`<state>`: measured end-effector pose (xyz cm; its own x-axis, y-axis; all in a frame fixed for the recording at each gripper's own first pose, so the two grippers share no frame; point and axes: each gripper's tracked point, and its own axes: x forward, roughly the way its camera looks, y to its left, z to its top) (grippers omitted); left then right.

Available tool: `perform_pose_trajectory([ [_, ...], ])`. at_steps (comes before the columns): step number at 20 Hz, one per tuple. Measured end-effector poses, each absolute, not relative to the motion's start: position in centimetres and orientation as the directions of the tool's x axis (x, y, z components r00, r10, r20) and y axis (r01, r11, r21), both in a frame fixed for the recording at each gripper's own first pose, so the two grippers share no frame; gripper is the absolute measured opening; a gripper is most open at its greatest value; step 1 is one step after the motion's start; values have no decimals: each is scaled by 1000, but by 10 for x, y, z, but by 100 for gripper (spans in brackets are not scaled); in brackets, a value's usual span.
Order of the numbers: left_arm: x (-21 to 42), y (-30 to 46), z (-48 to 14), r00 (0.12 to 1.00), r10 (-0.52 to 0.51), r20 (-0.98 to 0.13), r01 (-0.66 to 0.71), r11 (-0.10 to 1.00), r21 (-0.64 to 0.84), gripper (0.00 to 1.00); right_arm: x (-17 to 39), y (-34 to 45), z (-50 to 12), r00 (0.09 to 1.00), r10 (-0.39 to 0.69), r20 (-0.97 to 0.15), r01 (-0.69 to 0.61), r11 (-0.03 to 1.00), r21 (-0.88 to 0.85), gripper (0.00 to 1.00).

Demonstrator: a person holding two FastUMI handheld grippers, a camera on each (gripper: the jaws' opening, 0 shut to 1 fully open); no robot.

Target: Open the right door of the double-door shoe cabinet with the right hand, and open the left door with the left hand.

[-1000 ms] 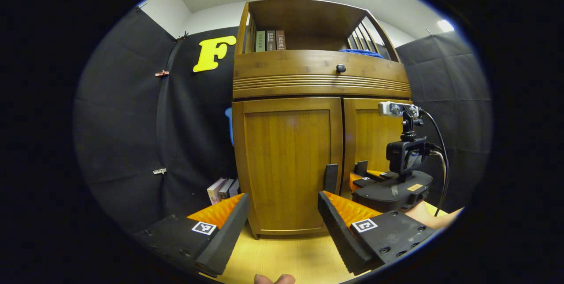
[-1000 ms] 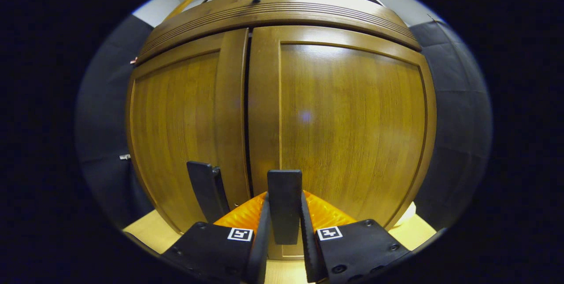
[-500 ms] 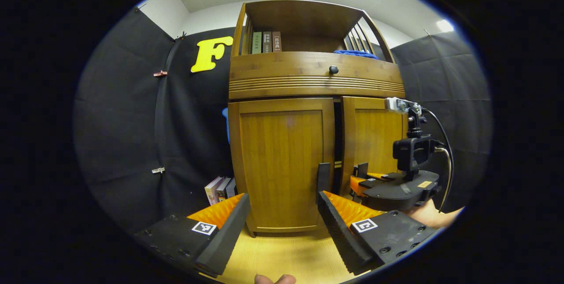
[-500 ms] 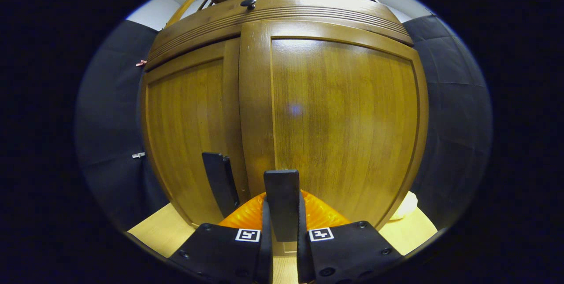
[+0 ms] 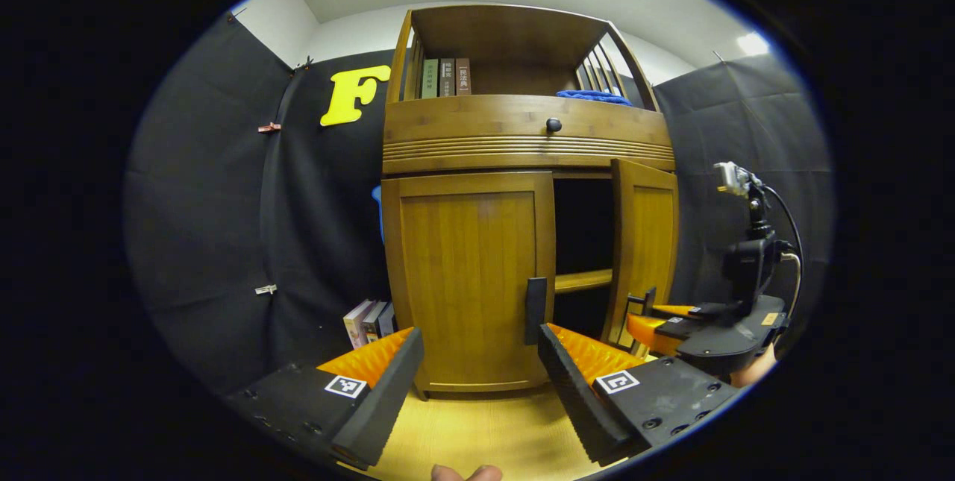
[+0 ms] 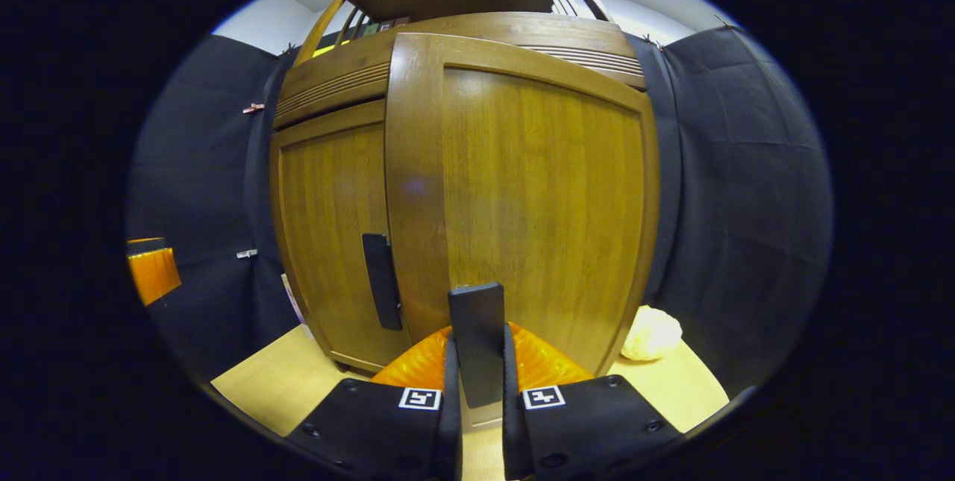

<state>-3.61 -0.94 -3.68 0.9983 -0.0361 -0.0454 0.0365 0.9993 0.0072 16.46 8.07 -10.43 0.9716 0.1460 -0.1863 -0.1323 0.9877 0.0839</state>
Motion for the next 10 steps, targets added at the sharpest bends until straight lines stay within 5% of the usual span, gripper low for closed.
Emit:
perform_pose_trajectory([
  [10, -33, -28, -42, 996, -76, -55, 74, 997, -33, 96, 165, 76, -103, 974, 86, -208, -67, 993, 99, 25],
])
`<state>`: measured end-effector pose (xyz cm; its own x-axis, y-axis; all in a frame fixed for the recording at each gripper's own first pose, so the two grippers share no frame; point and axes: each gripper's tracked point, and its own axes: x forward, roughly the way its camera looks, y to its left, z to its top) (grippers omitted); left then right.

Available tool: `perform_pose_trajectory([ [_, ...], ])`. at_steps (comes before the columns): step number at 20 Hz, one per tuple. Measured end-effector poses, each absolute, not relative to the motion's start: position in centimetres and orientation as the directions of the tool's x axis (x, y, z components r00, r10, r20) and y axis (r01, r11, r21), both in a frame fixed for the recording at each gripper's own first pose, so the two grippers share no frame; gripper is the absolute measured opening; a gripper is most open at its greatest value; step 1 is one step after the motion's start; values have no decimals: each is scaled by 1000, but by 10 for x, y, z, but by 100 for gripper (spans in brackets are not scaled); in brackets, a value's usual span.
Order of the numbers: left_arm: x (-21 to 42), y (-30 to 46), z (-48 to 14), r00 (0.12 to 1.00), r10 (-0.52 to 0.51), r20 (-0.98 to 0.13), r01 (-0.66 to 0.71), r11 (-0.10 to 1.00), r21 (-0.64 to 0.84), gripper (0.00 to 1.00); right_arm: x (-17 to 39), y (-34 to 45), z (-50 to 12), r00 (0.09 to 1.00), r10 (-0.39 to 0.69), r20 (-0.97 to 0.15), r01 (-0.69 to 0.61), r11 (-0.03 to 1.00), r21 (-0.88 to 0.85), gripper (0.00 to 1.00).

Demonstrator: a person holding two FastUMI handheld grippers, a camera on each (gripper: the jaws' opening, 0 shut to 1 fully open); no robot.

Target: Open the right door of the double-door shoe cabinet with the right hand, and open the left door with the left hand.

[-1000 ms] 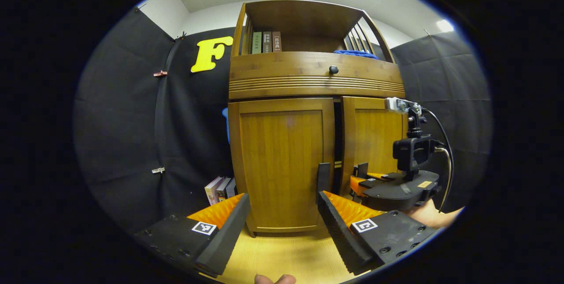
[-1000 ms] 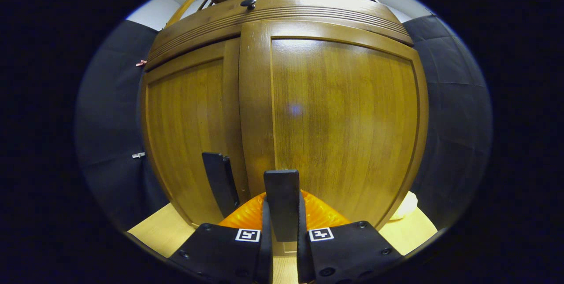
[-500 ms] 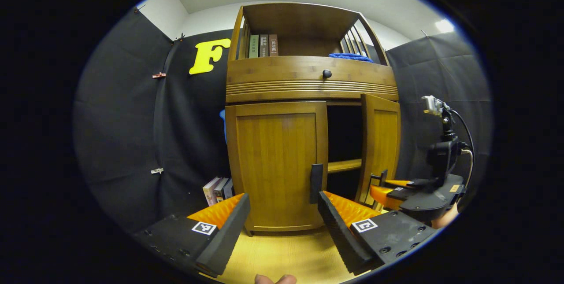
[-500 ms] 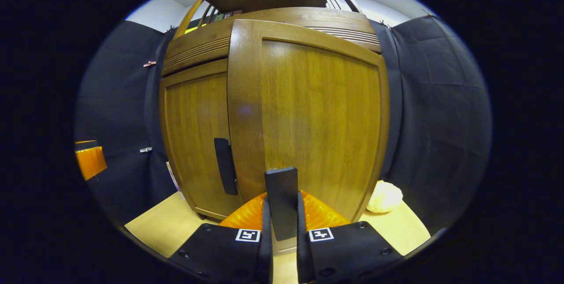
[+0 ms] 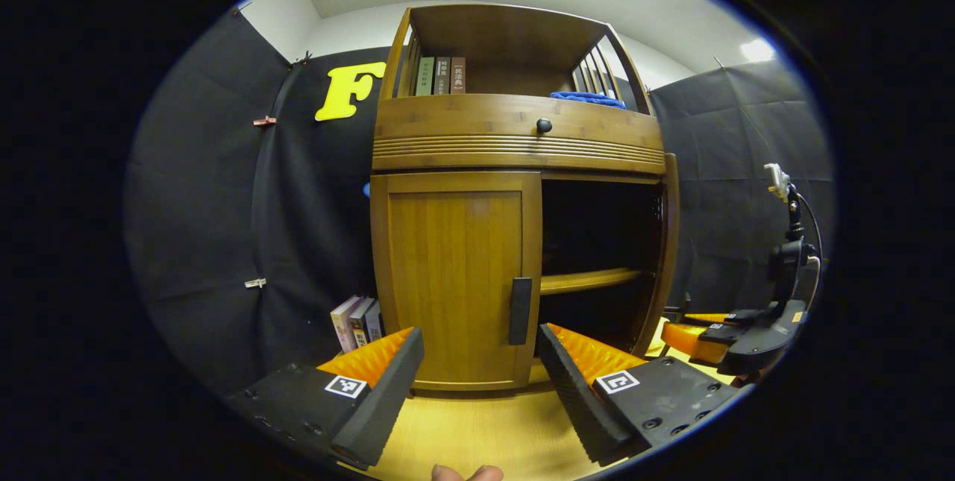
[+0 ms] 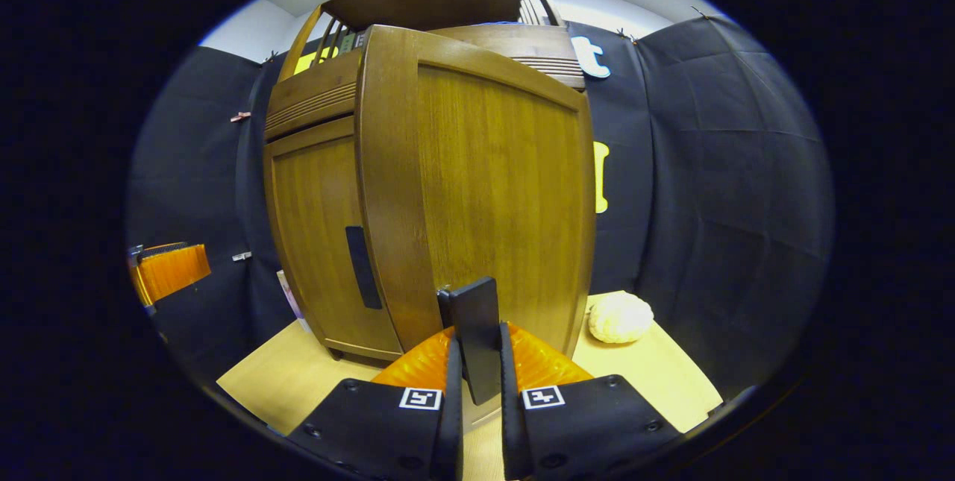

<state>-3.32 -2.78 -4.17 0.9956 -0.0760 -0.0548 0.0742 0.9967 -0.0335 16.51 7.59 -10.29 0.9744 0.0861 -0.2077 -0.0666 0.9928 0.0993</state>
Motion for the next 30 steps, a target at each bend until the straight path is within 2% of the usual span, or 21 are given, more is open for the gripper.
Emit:
perform_pose_trajectory([
  [7, -14, -46, -35, 993, -113, -46, 110, 992, -64, 96, 165, 74, -97, 973, 78, -219, -50, 990, 129, 24],
  [8, -13, -49, -35, 992, -120, -44, 117, 991, -68, 99, 165, 73, -97, 973, 72, -218, -45, 991, 125, 23],
  [21, -7, -107, -33, 987, -151, -50, 148, 987, -57, 97, 166, 66, -86, 975, 65, -213, -35, 989, 145, 22],
  [23, -7, -117, -33, 988, -146, -53, 143, 989, -49, 97, 160, 65, -80, 973, 76, -219, -41, 986, 161, 19],
  [25, -7, -129, -32, 988, -141, -56, 139, 989, -40, 97, 161, 65, -85, 973, 77, -217, -44, 987, 157, 9],
  [27, -5, -140, -31, 989, -137, -57, 135, 990, -33, 97, 165, 55, -88, 975, 58, -213, -30, 991, 131, 9],
  [30, -1, -154, -27, 990, -132, -46, 132, 991, -14, 97, 169, 37, -85, 972, 83, -218, -42, 982, 186, 7],
])
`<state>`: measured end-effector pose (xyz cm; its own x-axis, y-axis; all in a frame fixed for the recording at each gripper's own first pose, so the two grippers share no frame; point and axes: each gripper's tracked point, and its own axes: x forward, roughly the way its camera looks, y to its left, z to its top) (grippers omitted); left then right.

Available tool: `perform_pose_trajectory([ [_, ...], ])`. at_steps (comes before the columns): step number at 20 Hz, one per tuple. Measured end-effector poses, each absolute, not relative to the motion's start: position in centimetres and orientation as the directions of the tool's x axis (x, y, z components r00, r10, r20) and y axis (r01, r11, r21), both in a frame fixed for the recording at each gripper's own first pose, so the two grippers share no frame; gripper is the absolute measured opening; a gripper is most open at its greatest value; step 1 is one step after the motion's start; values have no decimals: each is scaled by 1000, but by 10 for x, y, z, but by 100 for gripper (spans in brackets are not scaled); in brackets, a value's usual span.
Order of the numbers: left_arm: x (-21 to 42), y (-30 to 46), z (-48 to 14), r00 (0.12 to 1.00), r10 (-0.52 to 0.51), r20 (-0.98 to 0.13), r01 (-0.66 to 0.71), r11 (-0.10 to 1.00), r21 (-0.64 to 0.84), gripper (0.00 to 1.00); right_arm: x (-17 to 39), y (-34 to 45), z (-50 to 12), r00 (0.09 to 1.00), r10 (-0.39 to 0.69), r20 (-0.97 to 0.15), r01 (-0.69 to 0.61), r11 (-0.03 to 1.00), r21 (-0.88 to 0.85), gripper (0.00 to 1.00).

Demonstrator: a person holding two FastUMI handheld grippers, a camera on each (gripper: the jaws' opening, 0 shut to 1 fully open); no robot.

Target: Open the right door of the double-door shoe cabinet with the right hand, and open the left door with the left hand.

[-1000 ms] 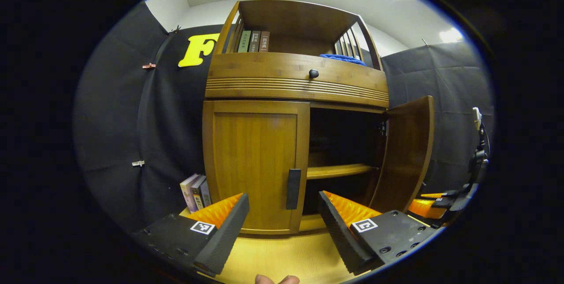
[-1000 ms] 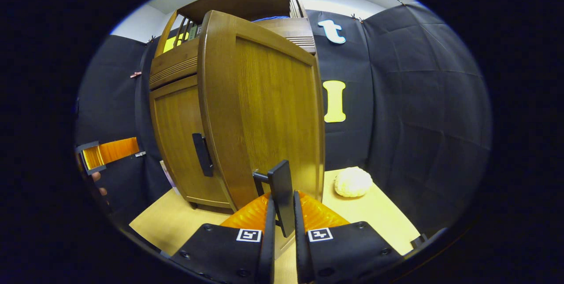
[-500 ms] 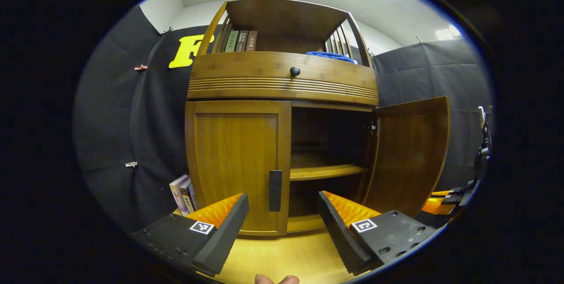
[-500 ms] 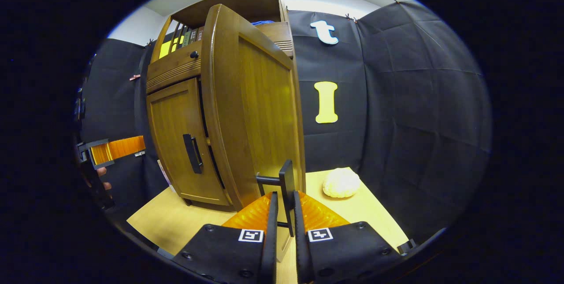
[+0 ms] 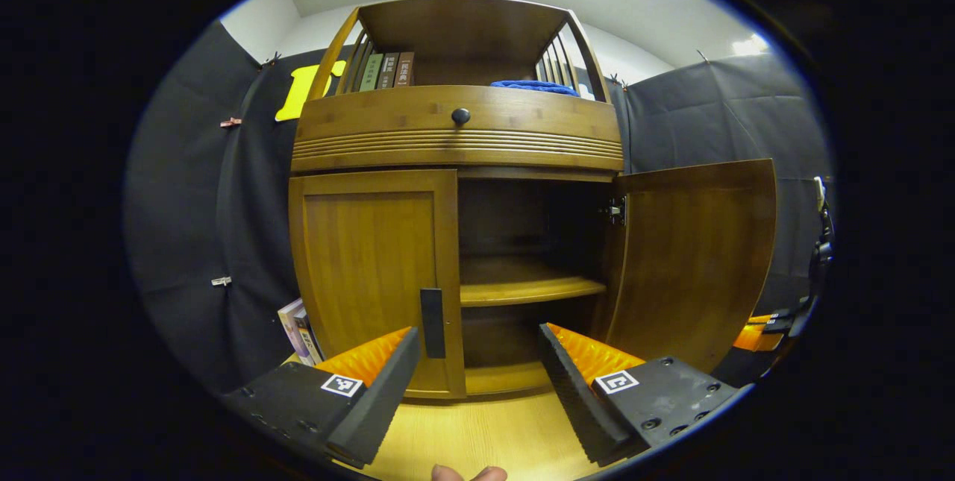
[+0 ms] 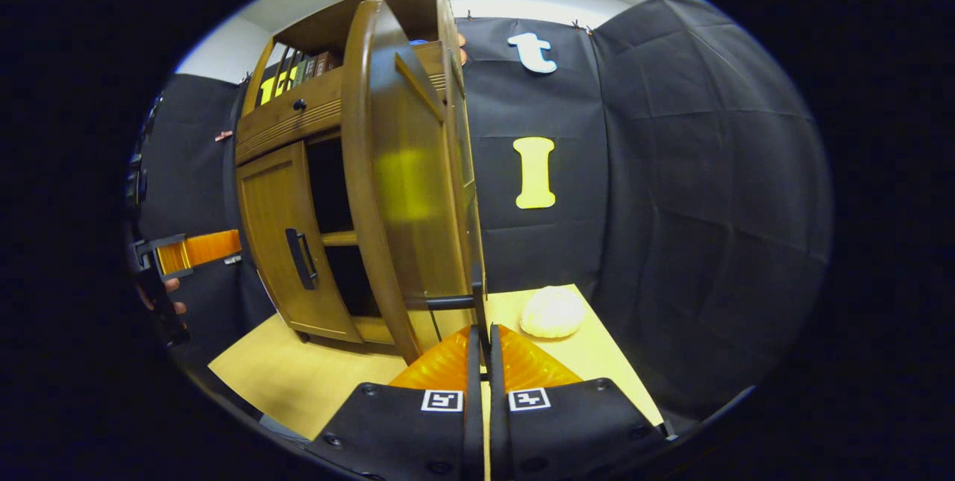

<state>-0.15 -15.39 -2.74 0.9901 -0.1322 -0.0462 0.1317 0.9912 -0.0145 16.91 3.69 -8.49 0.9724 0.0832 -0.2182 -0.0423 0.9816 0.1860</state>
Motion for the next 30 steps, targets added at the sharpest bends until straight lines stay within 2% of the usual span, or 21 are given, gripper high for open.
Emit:
perform_pose_trajectory([
  [6, 11, -168, -31, 992, -120, -44, 120, 993, -2, 97, 163, 27, -85, 963, 165, -214, -123, 972, 199, 8],
  [9, 18, -168, -36, 993, -103, -58, 102, 994, -25, 97, 155, 29, -79, 962, 175, -209, -140, 975, 173, 8],
  [11, 25, -164, -40, 994, -85, -67, 83, 996, -29, 98, 150, 27, -76, 966, 157, -207, -127, 980, 151, 12],
  [12, 29, -163, -42, 995, -77, -68, 75, 997, -30, 99, 148, 20, -75, 971, 124, -207, -98, 986, 133, 22],
  [18, 65, -142, -59, 996, -28, -83, 24, 998, -50, 99, 128, -6, -49, 990, -40, -134, 57, 990, 130, 99],
  [22, 101, -122, -73, 996, 0, -87, -4, 999, -47, 97, 113, -10, -56, 983, -86, -160, 109, 984, 143, 98],
  [24, 121, -114, -80, 996, 5, -90, -10, 999, -50, 96, 107, -17, -46, 982, -132, -133, 149, 981, 124, 98],
  [26, 139, -108, -88, 995, 4, -96, -9, 998, -55, 93, 102, -9, -40, 984, -135, -116, 148, 983, 109, 100],
  [27, 148, -108, -91, 995, -1, -100, -5, 999, -54, 88, 100, -5, -37, 985, -134, -112, 146, 984, 104, 100],
  [28, 155, -107, -96, 994, 0, -106, -5, 999, -48, 87, 98, -1, -35, 985, -132, -110, 143, 985, 100, 92],
  [30, 168, -102, -100, 994, 15, -110, -19, 999, -36, 79, 95, 5, -31, 985, -132, -107, 143, 985, 97, 92],
])
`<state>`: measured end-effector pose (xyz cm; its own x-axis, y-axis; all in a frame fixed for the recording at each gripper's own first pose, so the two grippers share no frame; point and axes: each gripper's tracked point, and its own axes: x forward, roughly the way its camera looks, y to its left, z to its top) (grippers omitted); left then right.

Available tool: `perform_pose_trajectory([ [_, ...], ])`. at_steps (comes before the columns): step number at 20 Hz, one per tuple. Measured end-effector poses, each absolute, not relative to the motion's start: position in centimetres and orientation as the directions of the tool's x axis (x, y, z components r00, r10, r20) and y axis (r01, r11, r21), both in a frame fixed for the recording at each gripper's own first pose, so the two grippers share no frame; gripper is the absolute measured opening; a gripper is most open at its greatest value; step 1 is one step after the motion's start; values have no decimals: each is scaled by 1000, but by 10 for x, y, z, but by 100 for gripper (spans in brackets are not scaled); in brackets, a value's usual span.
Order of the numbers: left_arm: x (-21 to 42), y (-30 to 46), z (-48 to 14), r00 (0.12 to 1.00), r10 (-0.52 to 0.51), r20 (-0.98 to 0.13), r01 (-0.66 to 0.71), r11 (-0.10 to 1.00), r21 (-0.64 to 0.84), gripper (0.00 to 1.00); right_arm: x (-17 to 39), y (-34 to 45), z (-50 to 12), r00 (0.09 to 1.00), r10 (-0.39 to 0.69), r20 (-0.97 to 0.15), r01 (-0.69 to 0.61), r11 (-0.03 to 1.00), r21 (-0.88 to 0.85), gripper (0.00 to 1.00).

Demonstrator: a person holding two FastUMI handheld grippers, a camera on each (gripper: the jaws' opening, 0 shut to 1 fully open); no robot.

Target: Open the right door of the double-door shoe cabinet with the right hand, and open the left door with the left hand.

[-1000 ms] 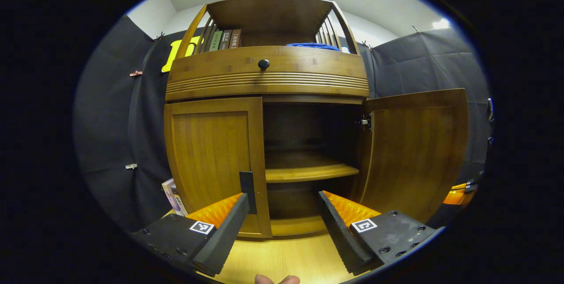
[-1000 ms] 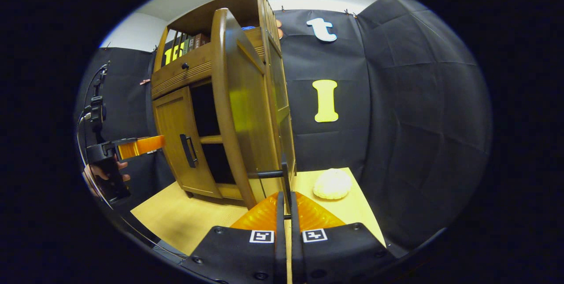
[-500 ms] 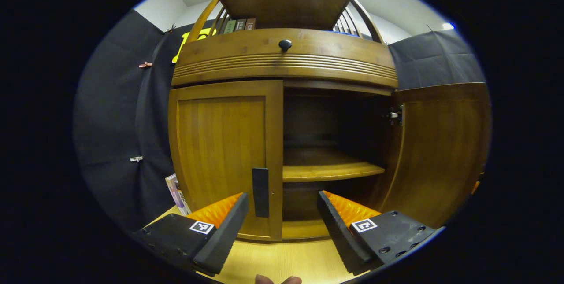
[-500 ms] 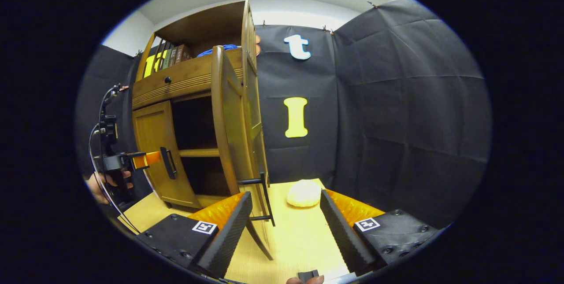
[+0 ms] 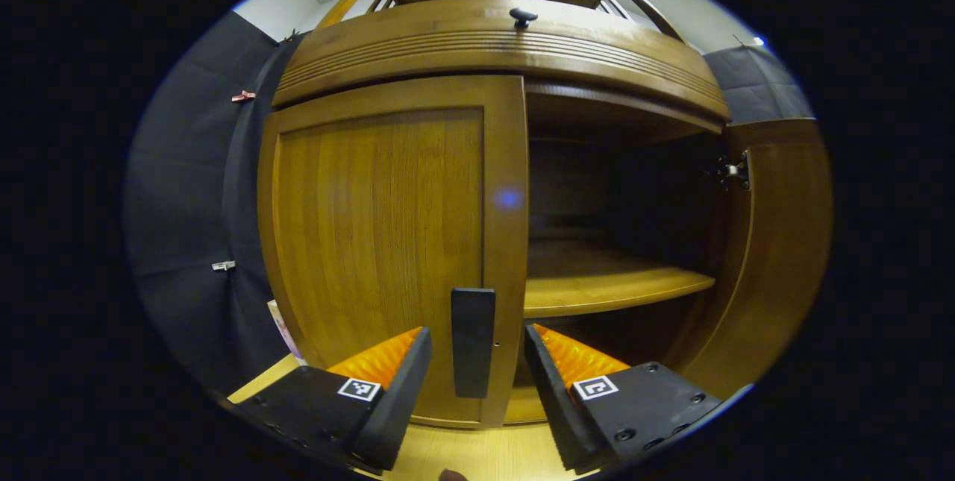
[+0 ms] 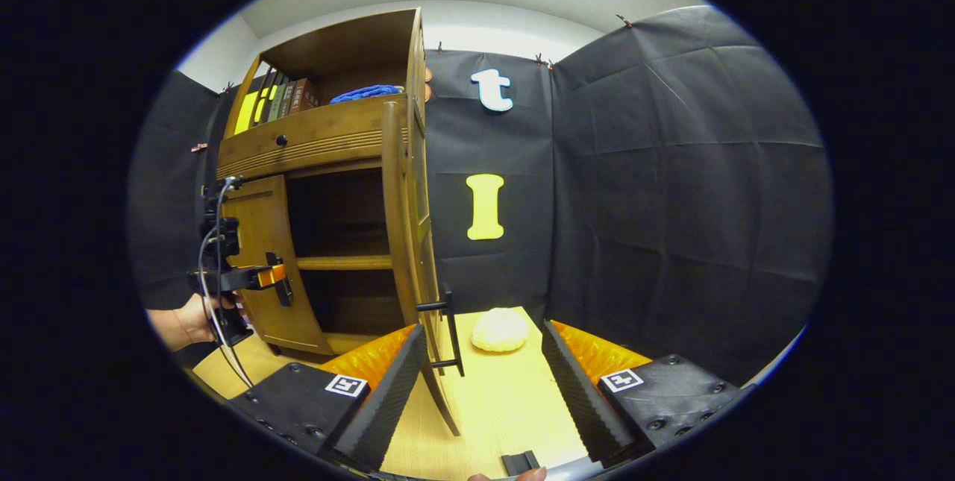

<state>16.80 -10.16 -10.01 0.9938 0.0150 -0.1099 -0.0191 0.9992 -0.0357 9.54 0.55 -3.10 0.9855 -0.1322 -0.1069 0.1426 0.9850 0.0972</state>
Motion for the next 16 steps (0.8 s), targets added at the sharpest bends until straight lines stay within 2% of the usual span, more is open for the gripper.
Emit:
perform_pose_trajectory([
  [3, 183, -99, -107, 993, 12, -118, -16, 999, -29, 70, 88, 14, -25, 987, -134, -93, 142, 986, 90, 92],
  [4, 183, -99, -110, 993, 11, -117, -14, 1000, -28, 68, 87, 16, -26, 987, -134, -92, 141, 987, 80, 100],
  [5, 187, -99, -109, 993, 15, -113, -18, 999, -27, 65, 87, 16, -26, 986, -136, -93, 143, 987, 73, 92],
  [6, 192, -97, -109, 994, 22, -109, -26, 999, -28, 62, 86, 16, -27, 985, -139, -98, 146, 987, 70, 92],
  [9, 191, -100, -109, 995, 24, -102, -28, 999, -44, 37, 83, 17, -25, 984, -150, -100, 158, 984, 78, 92],
  [10, 190, -100, -109, 995, 25, -101, -30, 999, -42, 38, 83, 19, -24, 984, -151, -94, 158, 984, 80, 92],
  [12, 188, -99, -110, 994, 19, -107, -24, 999, -39, 33, 83, 22, -23, 985, -151, -86, 157, 985, 72, 92],
  [13, 185, -99, -110, 993, 13, -113, -18, 999, -41, 33, 84, 24, -23, 985, -149, -84, 155, 986, 68, 98],
  [16, 167, -95, -109, 993, -11, -116, 6, 999, -40, 32, 87, 37, -20, 988, -137, -74, 143, 987, 71, 98],
])
